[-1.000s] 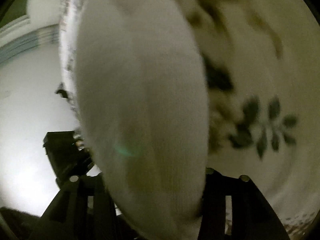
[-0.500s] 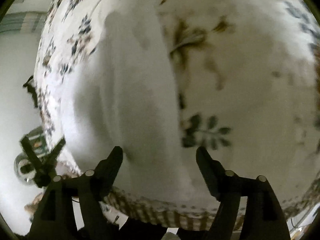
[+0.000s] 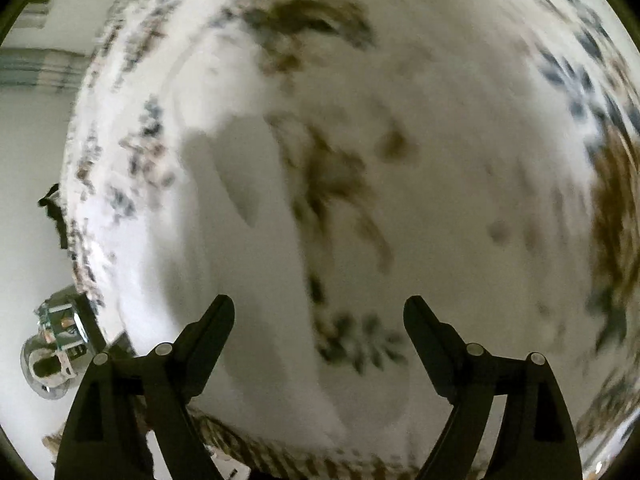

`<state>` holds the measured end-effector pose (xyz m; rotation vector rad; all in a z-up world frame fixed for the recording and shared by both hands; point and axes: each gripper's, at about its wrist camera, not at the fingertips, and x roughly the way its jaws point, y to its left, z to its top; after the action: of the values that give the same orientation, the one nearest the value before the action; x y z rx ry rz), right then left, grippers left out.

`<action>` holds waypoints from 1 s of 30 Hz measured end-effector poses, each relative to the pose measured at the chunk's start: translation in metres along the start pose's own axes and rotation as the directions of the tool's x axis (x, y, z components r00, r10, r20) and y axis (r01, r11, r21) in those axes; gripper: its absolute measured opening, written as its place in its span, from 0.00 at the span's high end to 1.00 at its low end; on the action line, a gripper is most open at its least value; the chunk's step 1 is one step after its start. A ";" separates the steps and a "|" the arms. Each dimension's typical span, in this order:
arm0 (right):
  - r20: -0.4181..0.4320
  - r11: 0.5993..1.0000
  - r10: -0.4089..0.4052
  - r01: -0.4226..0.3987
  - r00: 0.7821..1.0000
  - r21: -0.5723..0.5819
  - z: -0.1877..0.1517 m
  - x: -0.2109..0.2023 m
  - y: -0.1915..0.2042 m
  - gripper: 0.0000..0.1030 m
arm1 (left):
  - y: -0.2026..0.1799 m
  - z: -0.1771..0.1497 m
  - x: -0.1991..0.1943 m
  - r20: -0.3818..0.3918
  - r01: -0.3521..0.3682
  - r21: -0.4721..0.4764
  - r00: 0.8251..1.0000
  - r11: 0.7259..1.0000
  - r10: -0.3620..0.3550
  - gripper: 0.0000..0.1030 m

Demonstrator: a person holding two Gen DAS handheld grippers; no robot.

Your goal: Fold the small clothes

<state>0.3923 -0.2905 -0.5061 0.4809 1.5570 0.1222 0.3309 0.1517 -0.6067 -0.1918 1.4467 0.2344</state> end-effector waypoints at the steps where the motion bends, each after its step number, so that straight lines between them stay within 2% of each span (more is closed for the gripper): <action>1: 0.023 0.999 0.014 -0.014 1.000 -0.030 0.011 -0.001 0.012 0.14 | -0.013 0.007 -0.013 0.049 0.001 -0.005 0.999 1.000 -0.001 0.18; 3: 0.051 0.995 0.029 -0.023 0.998 -0.099 0.032 0.004 0.037 0.15 | -0.018 0.015 -0.038 0.116 0.041 -0.025 0.993 0.999 -0.038 0.23; 5: 0.044 0.987 0.024 -0.017 0.999 -0.160 0.050 0.018 0.059 0.35 | -0.030 0.032 -0.057 0.175 0.178 -0.041 0.970 0.983 -0.168 0.23; 6: 0.003 0.983 0.025 -0.025 1.000 -0.182 0.057 0.030 0.068 0.78 | -0.038 0.039 -0.058 0.174 0.228 -0.029 0.960 0.973 -0.220 0.23; 7: -0.027 0.982 0.019 -0.024 0.999 -0.185 0.060 0.037 0.073 0.94 | -0.055 0.051 -0.058 0.162 0.281 -0.002 0.947 0.960 -0.277 0.23; 9: 0.003 0.984 0.009 -0.009 1.000 -0.180 0.062 0.039 0.080 0.94 | -0.080 0.064 -0.050 0.130 0.311 0.057 0.940 0.949 -0.316 0.24; 11: 0.043 0.982 0.003 0.005 0.999 -0.188 0.063 0.031 0.086 0.95 | -0.108 0.069 -0.035 0.092 0.293 0.146 0.947 0.945 -0.308 0.52; 12: 0.059 0.984 0.013 -0.002 0.998 -0.178 0.064 0.025 0.085 0.95 | -0.120 0.071 -0.026 0.058 0.274 0.187 0.955 0.943 -0.290 0.89; 13: 0.074 0.986 0.022 -0.009 0.997 -0.165 0.064 0.019 0.083 0.95 | -0.128 0.073 -0.018 0.033 0.275 0.206 0.957 0.939 -0.287 0.93; 16: 0.103 0.990 0.052 -0.038 0.993 -0.139 0.067 0.002 0.074 0.95 | -0.123 0.074 -0.036 0.093 0.286 0.211 0.946 0.935 -0.311 0.94; 19: 0.119 0.990 0.089 -0.075 0.989 -0.121 0.069 -0.016 0.062 0.96 | -0.100 0.077 -0.074 0.184 0.340 0.160 0.912 0.927 -0.366 0.95; 21: 0.139 0.989 0.094 -0.077 0.986 -0.124 0.071 -0.024 0.057 0.96 | -0.090 0.081 -0.087 0.218 0.355 0.134 0.900 0.925 -0.377 0.95; 22: 0.151 0.989 0.094 -0.075 0.984 -0.125 0.074 -0.025 0.056 0.96 | -0.090 0.084 -0.086 0.220 0.357 0.126 0.900 0.925 -0.377 0.95; 25: 0.176 0.992 0.036 -0.014 0.984 -0.126 0.089 -0.014 0.053 0.96 | -0.097 0.101 -0.057 0.185 0.364 0.084 0.909 0.928 -0.374 0.95; 27: 0.175 0.993 -0.014 0.035 0.985 -0.114 0.099 0.004 0.049 0.96 | -0.104 0.112 -0.026 0.125 0.369 0.060 0.919 0.927 -0.374 0.95; 28: 0.144 0.993 -0.039 0.054 0.989 -0.105 0.105 0.020 0.046 0.96 | -0.106 0.115 -0.015 0.099 0.372 0.045 0.922 0.927 -0.374 0.95; 30: 0.080 0.996 -0.049 0.055 0.996 -0.076 0.110 0.045 0.036 0.96 | -0.109 0.113 -0.001 0.050 0.404 0.016 0.913 0.915 -0.404 0.94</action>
<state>0.5089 -0.2659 -0.5406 0.3786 1.4812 0.1220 0.4688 0.0777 -0.5943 -0.4722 1.3223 -0.1039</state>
